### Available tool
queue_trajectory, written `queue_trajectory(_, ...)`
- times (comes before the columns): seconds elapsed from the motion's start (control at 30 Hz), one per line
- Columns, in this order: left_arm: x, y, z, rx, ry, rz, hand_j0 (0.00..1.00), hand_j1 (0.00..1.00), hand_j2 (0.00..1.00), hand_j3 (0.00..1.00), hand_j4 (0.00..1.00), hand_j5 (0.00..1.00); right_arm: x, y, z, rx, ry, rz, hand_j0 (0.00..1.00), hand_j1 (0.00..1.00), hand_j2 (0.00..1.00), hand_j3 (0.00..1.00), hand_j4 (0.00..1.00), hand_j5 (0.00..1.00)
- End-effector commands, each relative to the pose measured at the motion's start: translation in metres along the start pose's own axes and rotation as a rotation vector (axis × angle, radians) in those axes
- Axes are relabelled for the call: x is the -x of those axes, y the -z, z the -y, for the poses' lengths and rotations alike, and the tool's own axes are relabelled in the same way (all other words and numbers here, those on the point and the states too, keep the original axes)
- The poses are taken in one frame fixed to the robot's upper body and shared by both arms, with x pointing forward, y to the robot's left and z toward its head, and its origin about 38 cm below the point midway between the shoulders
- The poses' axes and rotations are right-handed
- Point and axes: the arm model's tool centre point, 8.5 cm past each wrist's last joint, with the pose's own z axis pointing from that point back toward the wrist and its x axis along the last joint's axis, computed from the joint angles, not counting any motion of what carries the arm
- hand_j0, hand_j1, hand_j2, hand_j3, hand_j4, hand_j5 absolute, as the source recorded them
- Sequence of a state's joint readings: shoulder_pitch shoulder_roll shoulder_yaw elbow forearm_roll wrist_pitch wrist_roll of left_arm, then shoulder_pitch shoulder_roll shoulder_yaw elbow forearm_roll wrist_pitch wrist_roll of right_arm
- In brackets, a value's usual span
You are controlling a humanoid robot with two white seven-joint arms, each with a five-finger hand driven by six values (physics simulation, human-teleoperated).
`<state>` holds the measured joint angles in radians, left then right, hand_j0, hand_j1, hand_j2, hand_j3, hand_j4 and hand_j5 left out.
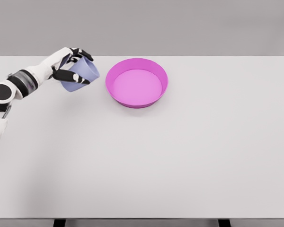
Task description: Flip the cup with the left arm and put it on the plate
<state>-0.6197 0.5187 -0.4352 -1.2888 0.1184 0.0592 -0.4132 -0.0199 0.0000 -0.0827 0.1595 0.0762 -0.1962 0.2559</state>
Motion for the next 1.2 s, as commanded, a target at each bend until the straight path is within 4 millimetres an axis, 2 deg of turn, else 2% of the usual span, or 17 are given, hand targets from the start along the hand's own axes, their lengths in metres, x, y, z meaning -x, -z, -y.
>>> queue_trajectory(0.0, -0.017, 0.01, 0.01, 0.007, -0.01, 0.111, 0.53, 0.53, 0.53, 0.53, 0.53, 0.53, 0.0, 0.0, 0.0, 0.0, 0.0, 0.0, 1.0, 1.0, 1.0, 1.0, 1.0, 1.0)
queue_trajectory(0.07, -0.032, 0.02, 0.021, 0.013, -0.02, 0.202, 0.55, 0.55, 0.55, 0.55, 0.55, 0.55, 0.0, 0.0, 0.0, 0.0, 0.0, 0.0, 1.0, 1.0, 1.0, 1.0, 1.0, 1.0)
queue_trajectory(0.2, -0.057, 0.026, 0.03, 0.006, -0.078, 0.38, 0.56, 0.56, 0.56, 0.56, 0.56, 0.56, 0.0, 0.0, 0.0, 0.0, 0.0, 0.0, 1.0, 1.0, 1.0, 1.0, 1.0, 1.0)
queue_trajectory(0.3, -0.064, 0.027, 0.031, -0.012, -0.096, 0.449, 0.57, 0.57, 0.57, 0.57, 0.57, 0.57, 0.0, 0.0, 0.0, 0.0, 0.0, 0.0, 1.0, 1.0, 1.0, 1.0, 1.0, 1.0)
queue_trajectory(0.37, -0.068, 0.032, 0.039, -0.017, -0.128, 0.502, 0.57, 0.57, 0.57, 0.57, 0.57, 0.57, 0.0, 0.0, 0.0, 0.0, 0.0, 0.0, 1.0, 1.0, 1.0, 1.0, 1.0, 1.0)
queue_trajectory(0.57, -0.062, 0.051, 0.068, -0.051, -0.225, 0.611, 0.57, 0.57, 0.57, 0.57, 0.57, 0.57, 0.0, 0.0, 0.0, 0.0, 0.0, 0.0, 1.0, 1.0, 1.0, 1.0, 1.0, 1.0)
queue_trajectory(0.67, -0.055, 0.053, 0.072, -0.089, -0.284, 0.669, 0.57, 0.57, 0.57, 0.57, 0.57, 0.57, 0.0, 0.0, 0.0, 0.0, 0.0, 0.0, 1.0, 1.0, 1.0, 1.0, 1.0, 1.0)
queue_trajectory(0.77, -0.057, 0.057, 0.078, -0.094, -0.319, 0.692, 0.58, 0.58, 0.58, 0.58, 0.58, 0.58, 0.0, 0.0, 0.0, 0.0, 0.0, 0.0, 1.0, 1.0, 1.0, 1.0, 1.0, 1.0)
queue_trajectory(0.87, -0.056, 0.064, 0.098, -0.058, -0.392, 0.694, 0.58, 0.58, 0.58, 0.58, 0.58, 0.58, 0.0, 0.0, 0.0, 0.0, 0.0, 0.0, 1.0, 1.0, 1.0, 1.0, 1.0, 1.0)
queue_trajectory(0.97, -0.057, 0.066, 0.105, -0.049, -0.451, 0.702, 0.58, 0.58, 0.58, 0.58, 0.58, 0.58, 0.0, 0.0, 0.0, 0.0, 0.0, 0.0, 1.0, 1.0, 1.0, 1.0, 1.0, 1.0)
queue_trajectory(1.07, -0.041, 0.072, 0.111, -0.053, -0.484, 0.648, 0.58, 0.58, 0.58, 0.58, 0.58, 0.58, 0.0, 0.0, 0.0, 0.0, 0.0, 0.0, 1.0, 1.0, 1.0, 1.0, 1.0, 1.0)
queue_trajectory(1.17, -0.035, 0.074, 0.106, -0.08, -0.499, 0.627, 0.58, 0.58, 0.58, 0.58, 0.58, 0.58, 0.0, 0.0, 0.0, 0.0, 0.0, 0.0, 1.0, 1.0, 1.0, 1.0, 1.0, 1.0)
